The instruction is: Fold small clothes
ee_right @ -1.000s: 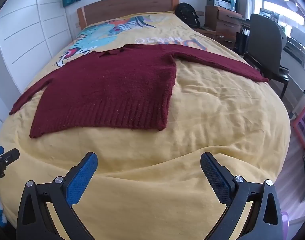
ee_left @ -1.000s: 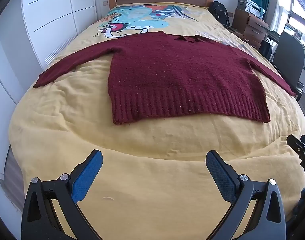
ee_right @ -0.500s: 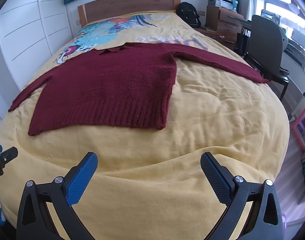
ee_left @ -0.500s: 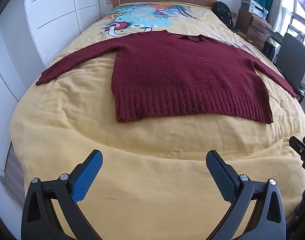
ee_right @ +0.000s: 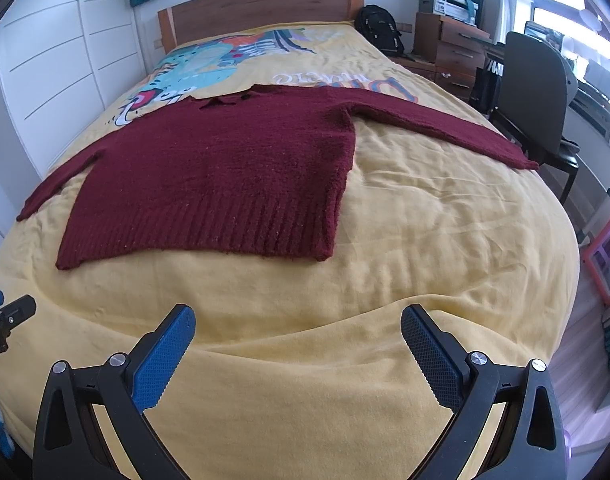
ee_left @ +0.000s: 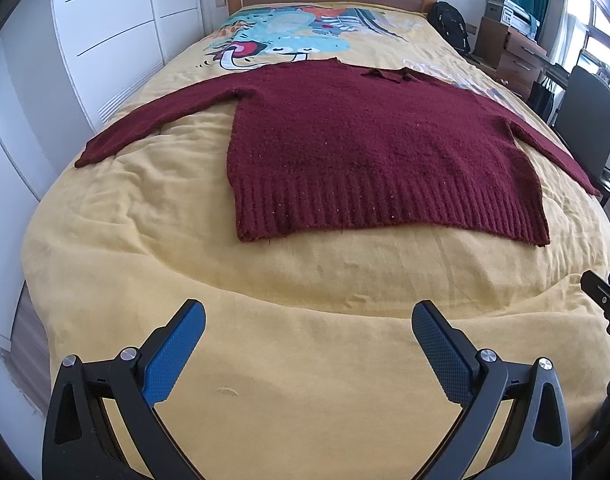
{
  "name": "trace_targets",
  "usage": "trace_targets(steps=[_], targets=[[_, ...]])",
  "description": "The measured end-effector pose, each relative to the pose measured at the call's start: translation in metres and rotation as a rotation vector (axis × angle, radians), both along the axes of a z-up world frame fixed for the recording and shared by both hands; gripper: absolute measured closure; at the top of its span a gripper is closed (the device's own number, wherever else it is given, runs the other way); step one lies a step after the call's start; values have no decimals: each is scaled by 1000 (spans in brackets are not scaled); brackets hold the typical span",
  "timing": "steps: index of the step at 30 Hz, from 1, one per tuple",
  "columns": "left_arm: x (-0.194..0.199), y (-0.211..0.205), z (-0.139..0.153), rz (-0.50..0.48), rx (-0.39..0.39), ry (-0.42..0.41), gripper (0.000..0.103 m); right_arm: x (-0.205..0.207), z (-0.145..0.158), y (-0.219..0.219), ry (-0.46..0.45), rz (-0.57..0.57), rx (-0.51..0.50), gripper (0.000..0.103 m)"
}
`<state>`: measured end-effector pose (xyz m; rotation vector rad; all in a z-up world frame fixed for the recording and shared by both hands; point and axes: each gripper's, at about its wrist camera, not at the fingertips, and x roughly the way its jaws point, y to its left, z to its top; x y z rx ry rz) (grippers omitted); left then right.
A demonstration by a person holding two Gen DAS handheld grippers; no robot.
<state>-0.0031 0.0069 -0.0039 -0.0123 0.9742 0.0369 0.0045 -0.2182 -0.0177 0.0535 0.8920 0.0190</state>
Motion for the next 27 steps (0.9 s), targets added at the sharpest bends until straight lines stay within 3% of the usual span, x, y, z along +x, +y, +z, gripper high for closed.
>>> trace_targets(steps=[27], targets=[[1,7,-2,10,-34,12,1,2,-4,-1,11,-5,0,0]])
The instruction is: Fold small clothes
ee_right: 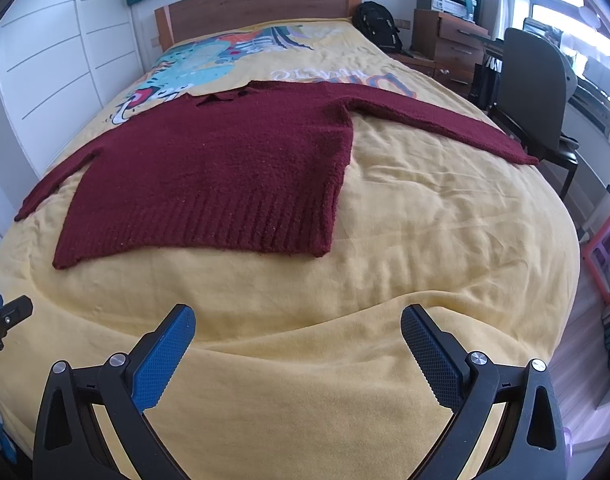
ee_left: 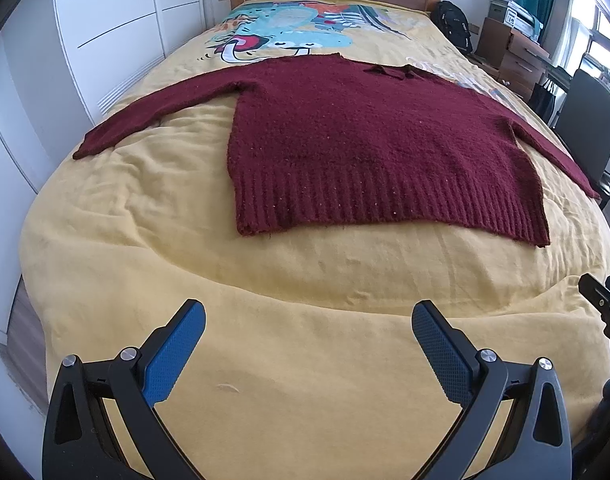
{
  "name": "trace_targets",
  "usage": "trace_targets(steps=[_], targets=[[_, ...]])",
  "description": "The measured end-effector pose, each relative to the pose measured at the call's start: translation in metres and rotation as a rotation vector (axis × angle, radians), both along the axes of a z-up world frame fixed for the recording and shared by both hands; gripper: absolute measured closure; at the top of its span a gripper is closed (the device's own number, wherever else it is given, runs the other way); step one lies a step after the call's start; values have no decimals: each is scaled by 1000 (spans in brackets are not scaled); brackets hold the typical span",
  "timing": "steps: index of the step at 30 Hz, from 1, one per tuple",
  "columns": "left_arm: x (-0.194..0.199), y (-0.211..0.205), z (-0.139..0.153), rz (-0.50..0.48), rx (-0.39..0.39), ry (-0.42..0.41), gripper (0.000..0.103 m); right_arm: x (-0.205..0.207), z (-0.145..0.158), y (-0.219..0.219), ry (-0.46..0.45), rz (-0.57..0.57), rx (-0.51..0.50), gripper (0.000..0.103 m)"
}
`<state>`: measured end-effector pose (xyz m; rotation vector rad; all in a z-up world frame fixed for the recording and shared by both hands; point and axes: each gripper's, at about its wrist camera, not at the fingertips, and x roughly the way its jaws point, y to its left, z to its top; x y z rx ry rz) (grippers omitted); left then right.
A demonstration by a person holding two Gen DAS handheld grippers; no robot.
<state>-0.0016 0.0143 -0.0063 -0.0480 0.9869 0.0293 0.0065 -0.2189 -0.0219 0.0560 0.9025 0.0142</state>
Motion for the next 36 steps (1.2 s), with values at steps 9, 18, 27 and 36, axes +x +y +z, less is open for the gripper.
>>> trace_targets(steps=[9,18,27,36], targets=[[0,1,-1,6,-6,6,1,2,-1,0,6,3,-7,0],[3,1,-4,-21,-39,21,1,7,-1,2,12,11,-23,0],[10,4,-7,-23,-66,44,1,17,-1,3,25,24,-19,0],[21,11,-8,-17,-80,61,1,34,1,1,38,31,2,0]])
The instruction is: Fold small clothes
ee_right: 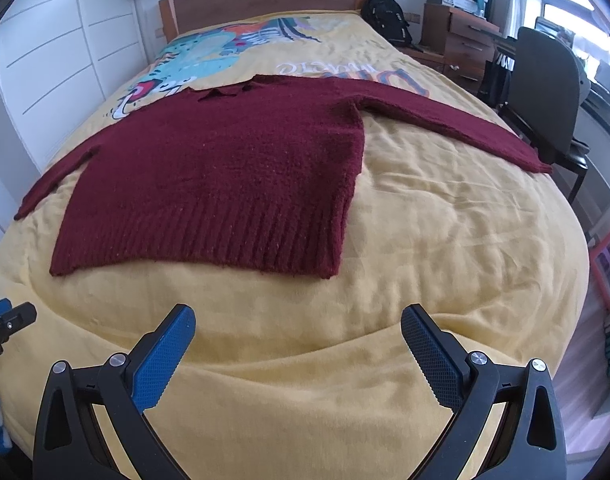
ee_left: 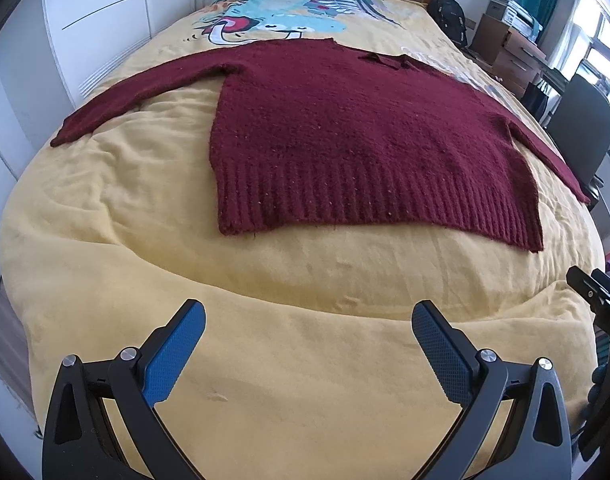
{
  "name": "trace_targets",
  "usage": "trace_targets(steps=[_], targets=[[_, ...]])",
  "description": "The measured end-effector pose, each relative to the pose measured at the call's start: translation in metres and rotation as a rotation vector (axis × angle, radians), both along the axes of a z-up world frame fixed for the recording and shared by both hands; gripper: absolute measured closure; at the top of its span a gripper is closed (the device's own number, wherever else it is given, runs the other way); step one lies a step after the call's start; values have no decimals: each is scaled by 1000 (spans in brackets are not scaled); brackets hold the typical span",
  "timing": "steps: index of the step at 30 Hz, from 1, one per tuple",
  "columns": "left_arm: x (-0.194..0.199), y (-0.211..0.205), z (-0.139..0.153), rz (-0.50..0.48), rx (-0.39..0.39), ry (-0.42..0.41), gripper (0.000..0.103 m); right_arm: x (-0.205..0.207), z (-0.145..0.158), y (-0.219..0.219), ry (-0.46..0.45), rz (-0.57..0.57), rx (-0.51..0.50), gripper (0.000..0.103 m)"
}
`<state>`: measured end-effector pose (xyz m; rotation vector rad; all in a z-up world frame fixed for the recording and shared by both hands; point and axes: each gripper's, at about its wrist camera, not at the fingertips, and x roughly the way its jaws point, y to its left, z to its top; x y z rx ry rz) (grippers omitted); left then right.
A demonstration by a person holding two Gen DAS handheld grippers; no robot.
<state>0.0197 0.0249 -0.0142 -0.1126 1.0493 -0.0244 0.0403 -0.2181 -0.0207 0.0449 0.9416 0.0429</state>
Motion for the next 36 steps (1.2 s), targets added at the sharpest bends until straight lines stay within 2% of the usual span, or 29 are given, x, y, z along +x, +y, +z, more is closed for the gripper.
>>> trace_targets(steps=[9,18,23,29,33,36], targets=[[23,10,13,60,60,-34,1,28,7,-16,0,-28,10,0],[53,25,20,125,140,-70,1,70,8,-59,10,-114,3,0],[66,32,22,136,123,-85,1,99,4,-93,11,-189,-8,0],[84,39,20,155,116,-58,1,133,-7,-139,23,-278,-13,0],[91,43,20,183,117,-58,1,157,-17,-174,38,-334,-52,0],[97,46,16,205,117,-44,1,173,-25,-203,49,-383,-26,0]])
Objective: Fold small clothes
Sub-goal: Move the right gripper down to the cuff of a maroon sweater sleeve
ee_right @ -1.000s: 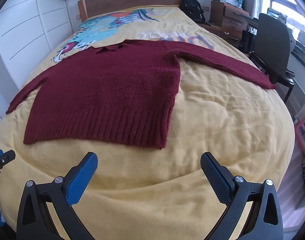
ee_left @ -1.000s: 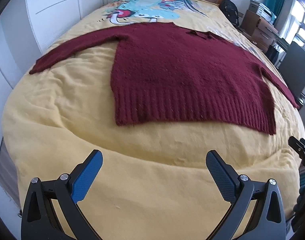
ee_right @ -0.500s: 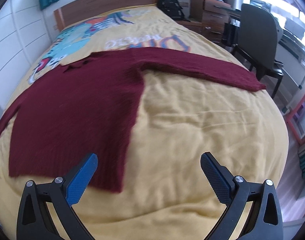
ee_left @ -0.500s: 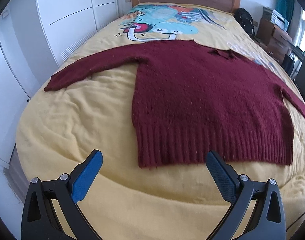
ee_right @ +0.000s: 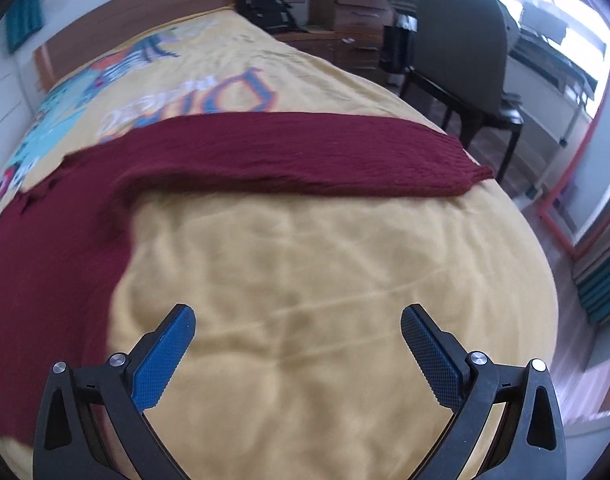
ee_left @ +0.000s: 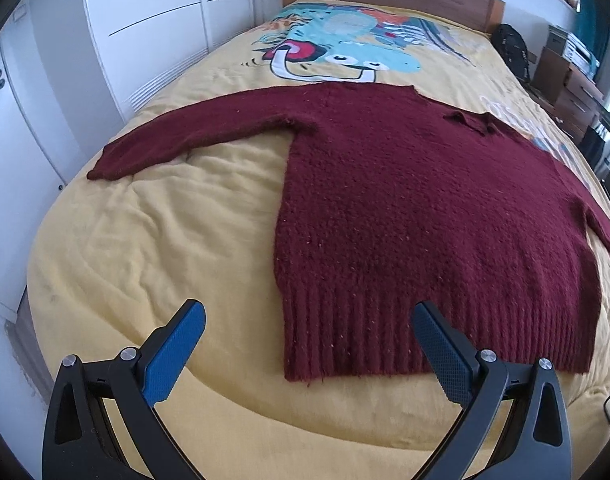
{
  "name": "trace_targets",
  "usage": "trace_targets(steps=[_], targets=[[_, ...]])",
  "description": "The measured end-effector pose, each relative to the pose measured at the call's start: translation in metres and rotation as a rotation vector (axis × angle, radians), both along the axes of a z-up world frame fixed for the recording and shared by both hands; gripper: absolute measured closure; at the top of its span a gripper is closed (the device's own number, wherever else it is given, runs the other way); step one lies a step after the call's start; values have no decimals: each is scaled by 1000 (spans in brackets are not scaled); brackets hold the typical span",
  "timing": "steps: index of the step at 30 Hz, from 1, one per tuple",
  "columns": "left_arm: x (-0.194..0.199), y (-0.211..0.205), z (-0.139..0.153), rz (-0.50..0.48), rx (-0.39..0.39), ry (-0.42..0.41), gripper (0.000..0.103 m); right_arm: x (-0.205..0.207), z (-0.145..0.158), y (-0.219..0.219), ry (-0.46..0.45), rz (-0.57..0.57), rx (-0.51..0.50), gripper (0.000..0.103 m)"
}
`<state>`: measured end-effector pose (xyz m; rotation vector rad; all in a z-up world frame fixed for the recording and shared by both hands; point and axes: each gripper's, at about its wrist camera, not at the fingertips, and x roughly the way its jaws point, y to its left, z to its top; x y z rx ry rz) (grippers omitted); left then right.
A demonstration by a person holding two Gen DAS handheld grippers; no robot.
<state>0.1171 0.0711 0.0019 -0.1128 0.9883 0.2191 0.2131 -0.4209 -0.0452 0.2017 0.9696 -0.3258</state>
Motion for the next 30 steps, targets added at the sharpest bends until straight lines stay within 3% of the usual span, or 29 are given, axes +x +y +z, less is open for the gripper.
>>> trace_targets(steps=[15,30], targets=[[21,5,-25,40,33,82,1,46,-38,-114,44,-212,71,0],[31,-3,-47,34,45,149,1,75,-48,-160,-50,-303,244,0]])
